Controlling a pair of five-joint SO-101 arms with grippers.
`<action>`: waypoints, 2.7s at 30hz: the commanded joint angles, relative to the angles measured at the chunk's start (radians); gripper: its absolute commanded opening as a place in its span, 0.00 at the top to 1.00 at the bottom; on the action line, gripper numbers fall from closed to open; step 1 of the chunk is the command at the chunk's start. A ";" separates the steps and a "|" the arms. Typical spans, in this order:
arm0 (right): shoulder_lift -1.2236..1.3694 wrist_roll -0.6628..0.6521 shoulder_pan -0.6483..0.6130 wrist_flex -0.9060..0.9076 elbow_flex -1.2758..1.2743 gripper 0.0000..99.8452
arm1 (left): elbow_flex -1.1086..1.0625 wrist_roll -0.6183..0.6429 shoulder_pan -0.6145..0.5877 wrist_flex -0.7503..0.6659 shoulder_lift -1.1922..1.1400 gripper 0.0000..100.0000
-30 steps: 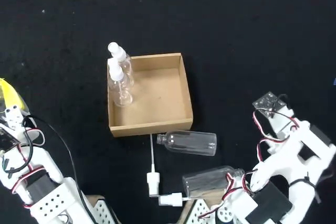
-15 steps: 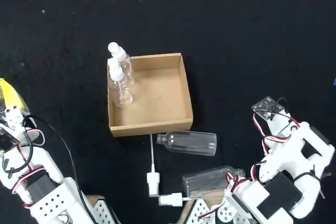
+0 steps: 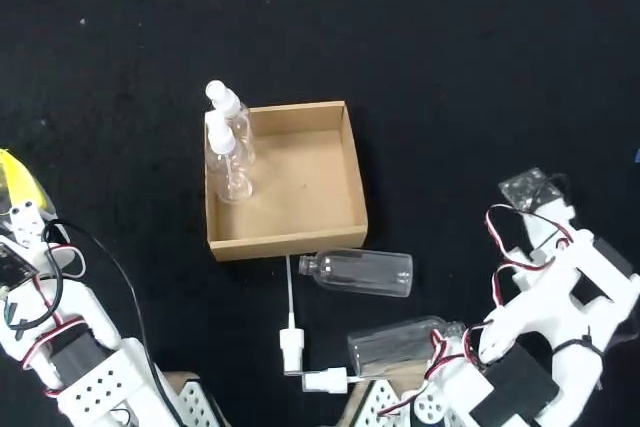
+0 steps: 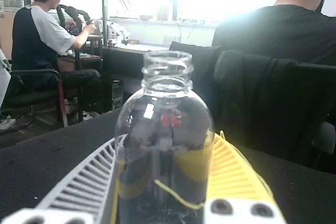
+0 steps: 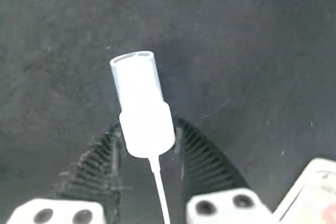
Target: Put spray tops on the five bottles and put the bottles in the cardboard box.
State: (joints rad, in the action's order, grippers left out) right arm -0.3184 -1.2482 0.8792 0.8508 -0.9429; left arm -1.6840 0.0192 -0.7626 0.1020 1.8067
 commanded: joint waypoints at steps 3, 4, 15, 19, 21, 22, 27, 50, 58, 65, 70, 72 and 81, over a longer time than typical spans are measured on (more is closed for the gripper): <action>-0.053 0.135 0.043 0.089 0.027 0.78 | -0.015 0.008 -0.012 -0.020 0.018 0.97; -0.053 0.135 0.041 0.106 0.027 0.75 | -0.015 0.008 -0.012 -0.020 0.018 0.97; -0.053 0.133 -0.101 0.155 0.030 0.72 | -0.015 0.008 -0.012 -0.020 0.018 0.97; -0.051 0.074 -0.107 0.157 0.027 0.73 | -0.015 0.008 -0.012 -0.020 0.018 0.97; -0.044 0.034 -0.100 0.155 0.016 0.77 | -0.015 0.008 -0.012 -0.020 0.018 0.97; -0.033 0.020 -0.091 0.147 0.007 0.79 | -0.015 0.008 -0.012 -0.020 0.018 0.97; 0.050 -0.005 -0.018 -0.002 -0.007 0.80 | -0.015 0.008 -0.012 -0.020 0.018 0.97; -0.168 0.203 -0.060 0.311 0.231 0.99 | -0.015 0.008 -0.012 -0.020 0.018 0.97; -0.493 0.678 -0.362 0.569 0.438 0.99 | -0.015 0.005 -0.015 -0.020 0.018 0.97; -0.631 0.984 -0.738 0.640 0.782 0.99 | -0.015 0.008 -0.008 -0.021 0.018 0.97; -0.585 1.120 -0.997 0.583 0.937 0.99 | -0.015 0.008 -0.007 -0.025 0.018 0.97; -0.568 1.152 -1.082 0.545 0.969 0.99 | -0.015 0.009 0.015 -0.028 0.020 0.97; -0.549 1.168 -1.195 0.275 0.995 0.99 | -0.015 0.008 0.251 -0.020 0.018 0.97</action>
State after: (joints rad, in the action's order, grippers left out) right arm -0.8892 -0.0913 -0.2900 1.2589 0.0038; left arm -1.6840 0.0192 -0.5953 0.1020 1.8067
